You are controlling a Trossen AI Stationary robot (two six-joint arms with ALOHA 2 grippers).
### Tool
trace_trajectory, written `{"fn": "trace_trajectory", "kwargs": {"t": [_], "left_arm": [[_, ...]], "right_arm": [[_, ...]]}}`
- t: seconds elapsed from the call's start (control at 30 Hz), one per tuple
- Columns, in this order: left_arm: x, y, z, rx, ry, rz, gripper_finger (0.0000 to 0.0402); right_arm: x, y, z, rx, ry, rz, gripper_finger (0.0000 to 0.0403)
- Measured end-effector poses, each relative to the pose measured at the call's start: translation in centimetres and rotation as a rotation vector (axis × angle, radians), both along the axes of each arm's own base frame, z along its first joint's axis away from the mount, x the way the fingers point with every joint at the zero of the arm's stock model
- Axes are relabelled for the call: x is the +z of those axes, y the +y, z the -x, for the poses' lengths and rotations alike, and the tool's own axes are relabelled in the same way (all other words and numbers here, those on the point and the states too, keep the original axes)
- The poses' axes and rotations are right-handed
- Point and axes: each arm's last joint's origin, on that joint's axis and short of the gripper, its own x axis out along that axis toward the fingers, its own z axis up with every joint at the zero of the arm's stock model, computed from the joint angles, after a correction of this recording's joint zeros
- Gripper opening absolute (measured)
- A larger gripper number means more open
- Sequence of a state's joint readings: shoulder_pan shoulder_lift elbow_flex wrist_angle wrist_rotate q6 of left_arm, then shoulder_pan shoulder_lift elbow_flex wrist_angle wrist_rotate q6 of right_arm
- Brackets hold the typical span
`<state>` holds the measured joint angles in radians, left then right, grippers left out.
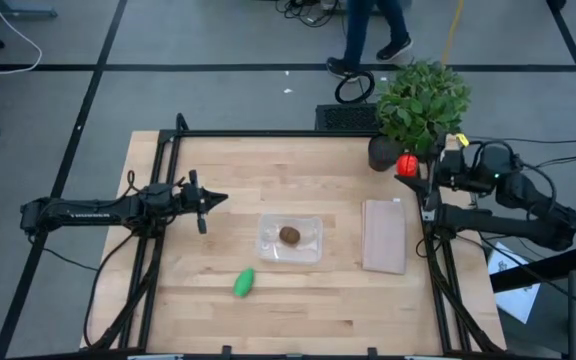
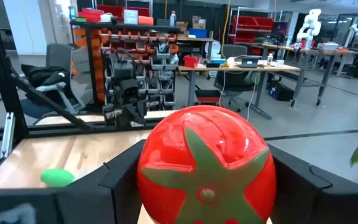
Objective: Pick and placing Produce into tupperware
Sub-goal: Put the tomato into the transparent bin
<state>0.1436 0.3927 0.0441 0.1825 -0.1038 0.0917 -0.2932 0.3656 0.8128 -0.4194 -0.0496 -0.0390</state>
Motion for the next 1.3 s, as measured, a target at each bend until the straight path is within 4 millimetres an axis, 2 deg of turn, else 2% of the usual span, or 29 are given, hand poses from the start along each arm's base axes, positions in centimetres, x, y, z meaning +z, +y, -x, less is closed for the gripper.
{"fn": "trace_trajectory", "kwargs": {"t": [0.37, 0.6, 0.77, 1.0, 1.3], "left_arm": [[0.0, 0.0, 0.0, 0.000, 0.000, 0.000, 0.0019], [0.0, 0.0, 0.0, -0.001, 0.001, -0.005, 0.0019], [0.0, 0.0, 0.0, -0.001, 0.001, -0.008, 0.0019], [0.0, 0.0, 0.0, -0.001, 0.002, -0.008, 0.0019], [0.0, 0.0, 0.0, -0.001, 0.002, -0.009, 0.0019]], "right_arm": [[-5.6, 0.1, 0.0, 0.033, -0.102, -0.047, 0.0244], [-9.8, -0.2, -1.7, 0.097, -0.160, -0.101, 0.0244], [-12.1, -0.4, -2.5, 0.130, -0.214, -0.117, 0.0244], [-13.2, -0.3, -2.8, 0.201, -0.213, -0.168, 0.0244], [-13.3, 0.4, -3.7, 0.303, -0.191, -0.144, 0.0243]]}}
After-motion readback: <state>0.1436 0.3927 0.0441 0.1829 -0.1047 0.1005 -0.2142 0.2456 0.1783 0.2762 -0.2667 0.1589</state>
